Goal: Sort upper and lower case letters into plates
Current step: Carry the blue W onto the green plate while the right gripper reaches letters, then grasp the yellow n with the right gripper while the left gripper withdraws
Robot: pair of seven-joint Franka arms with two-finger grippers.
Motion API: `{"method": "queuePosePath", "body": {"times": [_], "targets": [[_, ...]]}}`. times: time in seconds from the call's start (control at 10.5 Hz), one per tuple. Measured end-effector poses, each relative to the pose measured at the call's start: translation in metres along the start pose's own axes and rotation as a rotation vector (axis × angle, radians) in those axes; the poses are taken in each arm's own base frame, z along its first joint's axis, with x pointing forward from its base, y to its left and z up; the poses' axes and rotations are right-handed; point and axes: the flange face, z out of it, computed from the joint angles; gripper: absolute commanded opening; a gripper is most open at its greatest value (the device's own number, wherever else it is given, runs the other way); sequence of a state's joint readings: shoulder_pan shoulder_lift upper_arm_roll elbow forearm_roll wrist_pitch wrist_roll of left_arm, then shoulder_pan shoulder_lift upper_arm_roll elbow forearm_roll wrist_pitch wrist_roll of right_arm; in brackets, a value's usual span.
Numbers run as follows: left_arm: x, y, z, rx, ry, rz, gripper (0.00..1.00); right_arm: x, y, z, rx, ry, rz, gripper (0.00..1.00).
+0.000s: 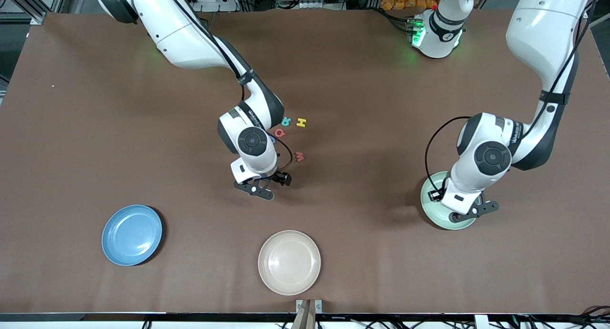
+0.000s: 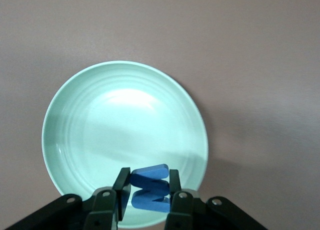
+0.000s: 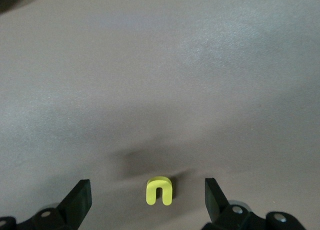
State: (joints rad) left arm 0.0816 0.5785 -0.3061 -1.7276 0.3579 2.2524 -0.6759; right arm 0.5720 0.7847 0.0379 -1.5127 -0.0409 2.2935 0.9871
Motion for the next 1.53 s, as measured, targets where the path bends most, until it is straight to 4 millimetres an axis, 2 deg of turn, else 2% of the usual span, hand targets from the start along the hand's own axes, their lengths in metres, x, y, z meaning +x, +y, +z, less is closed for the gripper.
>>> {"method": "queuePosePath", "body": {"times": [0.1,0.19,0.29,0.48,0.67,0.86,0.96,1.05,1.15,1.34,1.43,1.53], "targets": [[0.001,-0.003,0.011,0.001,-0.009,0.000,0.07,-0.002,0.000,0.005,-0.003,-0.002,0.001,1.00],[0.001,-0.003,0.019,-0.001,-0.014,0.001,0.28,-0.004,0.001,0.010,-0.010,-0.008,0.000,1.00],[0.001,-0.003,0.023,-0.001,-0.018,0.000,0.31,-0.007,0.003,0.016,-0.018,-0.014,-0.001,1.00],[0.004,-0.009,0.026,0.003,-0.015,-0.002,0.68,-0.012,0.008,0.027,-0.028,-0.021,-0.002,1.00],[0.006,-0.009,0.025,-0.002,-0.006,0.001,0.93,-0.014,0.010,0.032,-0.020,-0.016,0.001,1.00],[0.006,-0.004,0.020,-0.010,0.004,0.005,0.80,-0.015,0.010,0.031,-0.018,-0.015,0.010,1.00],[0.006,0.001,0.017,-0.015,0.009,0.008,0.79,-0.015,0.010,0.031,-0.016,-0.014,0.014,1.00],[0.003,0.011,0.013,-0.027,0.011,0.015,0.76,-0.015,0.010,0.031,-0.015,-0.013,0.017,1.00],[-0.003,0.028,0.007,-0.048,0.006,0.018,0.70,-0.015,0.010,0.031,-0.014,-0.012,0.019,1.00],[-0.019,0.059,-0.009,-0.087,0.000,0.023,0.51,-0.015,0.009,0.030,-0.011,-0.011,0.021,1.00],[-0.025,0.070,-0.015,-0.104,-0.004,0.026,0.49,-0.015,0.009,0.030,-0.010,-0.010,0.023,1.00],[-0.029,0.077,-0.019,-0.115,-0.006,0.029,0.45,-0.015,0.009,0.029,-0.008,-0.009,0.026,0.82]]}}
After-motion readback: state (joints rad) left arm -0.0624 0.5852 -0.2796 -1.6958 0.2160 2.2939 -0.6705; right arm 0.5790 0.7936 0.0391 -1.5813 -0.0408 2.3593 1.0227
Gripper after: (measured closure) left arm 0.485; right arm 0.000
